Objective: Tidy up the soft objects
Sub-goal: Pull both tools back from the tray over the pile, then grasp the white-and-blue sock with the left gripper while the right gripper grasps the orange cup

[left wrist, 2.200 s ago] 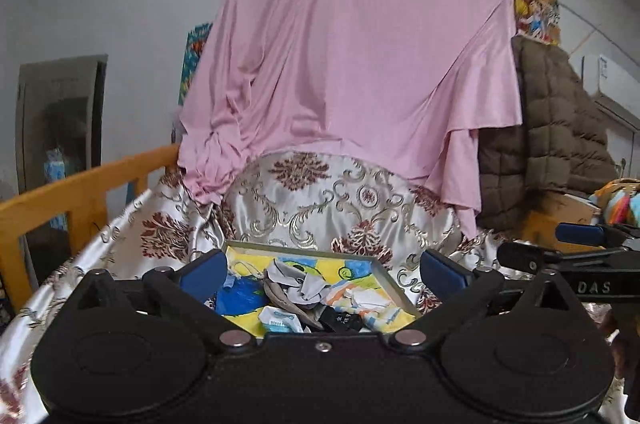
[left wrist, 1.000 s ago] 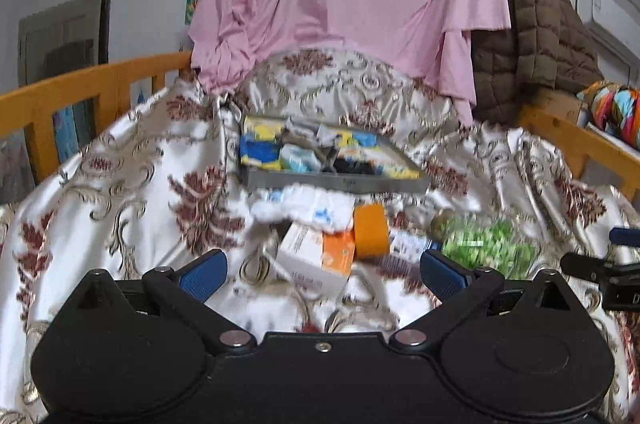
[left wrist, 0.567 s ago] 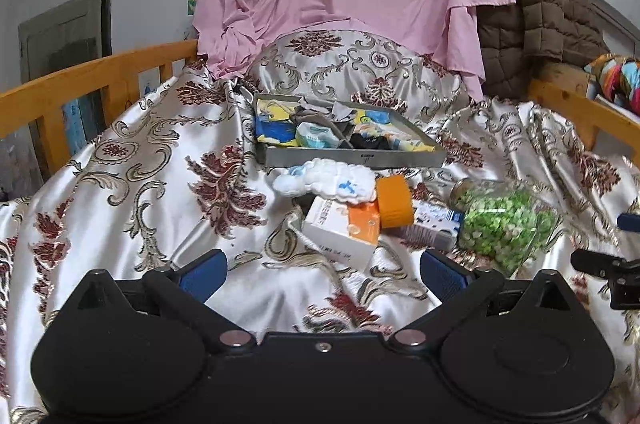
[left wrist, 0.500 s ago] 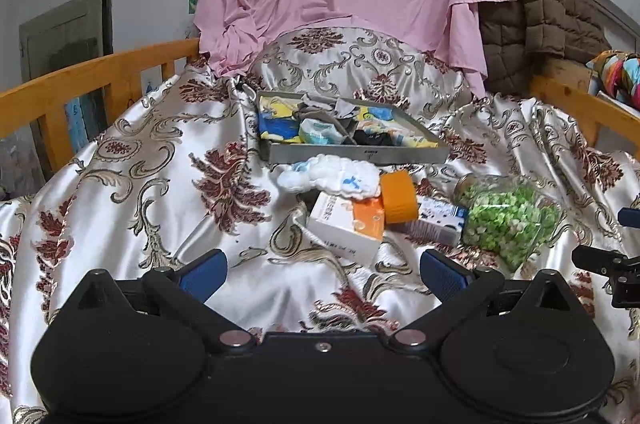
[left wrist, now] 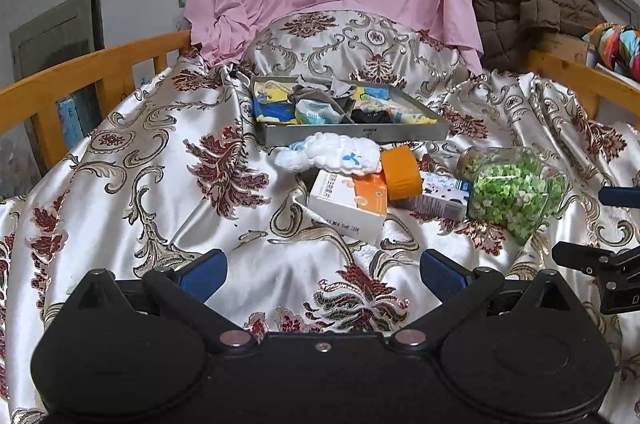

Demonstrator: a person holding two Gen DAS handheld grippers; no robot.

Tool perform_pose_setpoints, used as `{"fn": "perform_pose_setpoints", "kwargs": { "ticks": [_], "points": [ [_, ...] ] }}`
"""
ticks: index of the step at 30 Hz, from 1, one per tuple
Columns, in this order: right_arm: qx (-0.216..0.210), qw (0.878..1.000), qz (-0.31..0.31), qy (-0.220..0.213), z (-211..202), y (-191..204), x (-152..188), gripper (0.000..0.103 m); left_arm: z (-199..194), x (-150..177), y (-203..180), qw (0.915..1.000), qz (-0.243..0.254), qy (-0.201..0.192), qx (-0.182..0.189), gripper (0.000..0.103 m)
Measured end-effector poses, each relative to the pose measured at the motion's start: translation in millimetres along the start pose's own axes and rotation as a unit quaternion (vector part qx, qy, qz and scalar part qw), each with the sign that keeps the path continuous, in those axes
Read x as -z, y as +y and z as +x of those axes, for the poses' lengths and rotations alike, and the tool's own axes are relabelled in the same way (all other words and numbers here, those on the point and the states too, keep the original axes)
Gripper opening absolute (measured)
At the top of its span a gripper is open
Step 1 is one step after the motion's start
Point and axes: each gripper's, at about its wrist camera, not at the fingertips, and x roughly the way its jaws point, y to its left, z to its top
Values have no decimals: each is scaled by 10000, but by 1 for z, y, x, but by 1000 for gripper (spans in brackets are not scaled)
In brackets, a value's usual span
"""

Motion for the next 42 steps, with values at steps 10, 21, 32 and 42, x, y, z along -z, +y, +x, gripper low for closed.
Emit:
{"fn": "perform_pose_setpoints", "kwargs": {
  "ticks": [10,21,32,42],
  "points": [
    [-36,9998,-196,-83,5,4,-3,103,6,-8,1,9999,75,-43,-125,102],
    [-192,9924,-1137,-440,27,21,-13,103,27,-25,12,9999,-113,81,-98,102],
    [-72,9625,-2639,-619,96,40,-25,103,87,-72,40,9927,-1096,194,458,102],
    [-511,9319,-3528,-667,158,47,-31,100,173,-96,46,9834,-1477,622,850,102]
  ]
}}
